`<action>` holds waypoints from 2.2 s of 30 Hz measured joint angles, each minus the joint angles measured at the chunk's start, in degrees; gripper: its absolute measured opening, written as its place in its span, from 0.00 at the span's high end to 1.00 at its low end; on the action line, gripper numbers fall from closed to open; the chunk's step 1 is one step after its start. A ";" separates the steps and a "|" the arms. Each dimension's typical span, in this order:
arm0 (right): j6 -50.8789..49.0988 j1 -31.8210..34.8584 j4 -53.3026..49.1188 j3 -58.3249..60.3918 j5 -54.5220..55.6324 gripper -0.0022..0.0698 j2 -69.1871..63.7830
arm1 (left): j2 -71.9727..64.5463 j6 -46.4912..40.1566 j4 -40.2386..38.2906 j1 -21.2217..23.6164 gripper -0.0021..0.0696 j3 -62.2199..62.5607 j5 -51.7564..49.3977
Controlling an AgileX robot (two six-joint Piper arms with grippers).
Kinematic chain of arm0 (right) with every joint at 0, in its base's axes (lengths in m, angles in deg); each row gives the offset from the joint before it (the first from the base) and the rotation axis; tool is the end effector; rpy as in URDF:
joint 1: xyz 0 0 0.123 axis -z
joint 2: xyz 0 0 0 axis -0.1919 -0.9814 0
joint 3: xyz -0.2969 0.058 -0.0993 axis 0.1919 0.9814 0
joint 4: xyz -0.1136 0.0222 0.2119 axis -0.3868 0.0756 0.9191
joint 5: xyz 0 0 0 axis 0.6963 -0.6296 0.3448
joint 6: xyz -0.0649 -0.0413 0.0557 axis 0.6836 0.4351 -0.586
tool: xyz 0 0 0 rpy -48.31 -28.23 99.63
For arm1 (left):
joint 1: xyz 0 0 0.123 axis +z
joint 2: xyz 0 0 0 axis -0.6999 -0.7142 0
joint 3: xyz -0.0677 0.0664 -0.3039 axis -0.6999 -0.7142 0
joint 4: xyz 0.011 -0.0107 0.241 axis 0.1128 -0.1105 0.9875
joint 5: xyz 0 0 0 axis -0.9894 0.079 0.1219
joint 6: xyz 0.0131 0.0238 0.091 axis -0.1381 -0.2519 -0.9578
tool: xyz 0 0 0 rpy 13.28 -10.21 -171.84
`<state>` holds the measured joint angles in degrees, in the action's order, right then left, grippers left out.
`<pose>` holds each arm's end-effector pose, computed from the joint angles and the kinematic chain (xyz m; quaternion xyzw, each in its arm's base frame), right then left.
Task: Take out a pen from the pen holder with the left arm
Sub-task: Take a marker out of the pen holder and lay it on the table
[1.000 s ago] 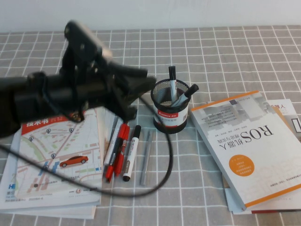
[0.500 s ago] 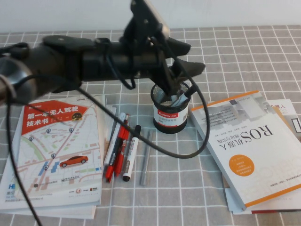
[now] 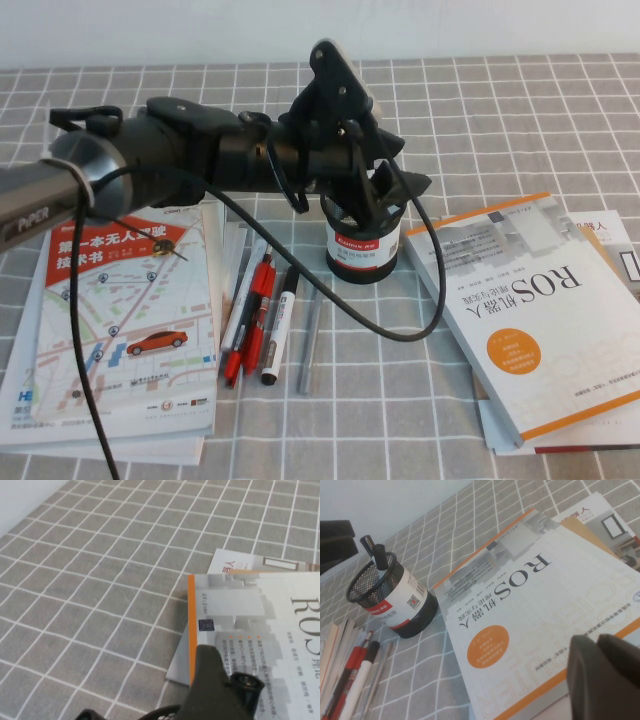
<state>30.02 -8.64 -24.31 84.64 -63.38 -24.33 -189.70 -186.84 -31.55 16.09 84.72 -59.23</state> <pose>0.0114 0.0223 0.1735 0.1725 0.7729 0.2539 0.5554 0.3581 -0.2592 0.2916 0.5401 0.6384 -0.2744 0.4749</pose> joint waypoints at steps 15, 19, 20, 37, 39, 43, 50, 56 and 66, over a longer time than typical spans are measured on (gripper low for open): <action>0.00 0.00 0.00 0.00 0.00 0.99 0.00 | -4.48 0.00 0.11 0.00 0.40 0.08 2.93; 0.00 0.00 0.00 0.00 0.00 0.99 0.00 | -4.74 -1.84 -2.48 0.00 0.40 0.08 3.98; 0.00 0.00 0.00 0.00 0.00 0.99 0.00 | -4.74 -2.49 -3.37 0.00 0.40 0.08 4.04; 0.00 0.00 0.00 0.00 0.00 0.99 0.00 | -4.74 -8.15 -5.79 -3.58 0.40 0.08 8.81; 0.00 0.00 0.00 0.00 0.00 0.99 0.00 | -4.74 -8.27 -5.79 -4.08 0.40 0.08 10.25; 0.00 0.00 0.00 0.00 0.00 0.99 0.00 | -4.74 -7.99 -6.12 -4.08 0.42 0.08 12.43; 0.00 0.00 0.00 0.00 0.00 0.99 0.00 | -4.74 -7.75 -6.23 -4.08 0.80 0.08 12.32; 0.00 0.00 0.00 0.00 0.00 0.99 0.00 | -4.74 -7.75 -6.36 -4.08 0.81 0.23 11.51; 0.00 0.00 0.00 0.00 0.00 0.99 0.00 | -3.04 -3.07 -6.36 -4.08 0.81 6.14 9.73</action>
<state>30.02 -8.64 -24.31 84.64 -63.38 -24.33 -192.73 -189.91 -37.91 12.01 90.86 -49.50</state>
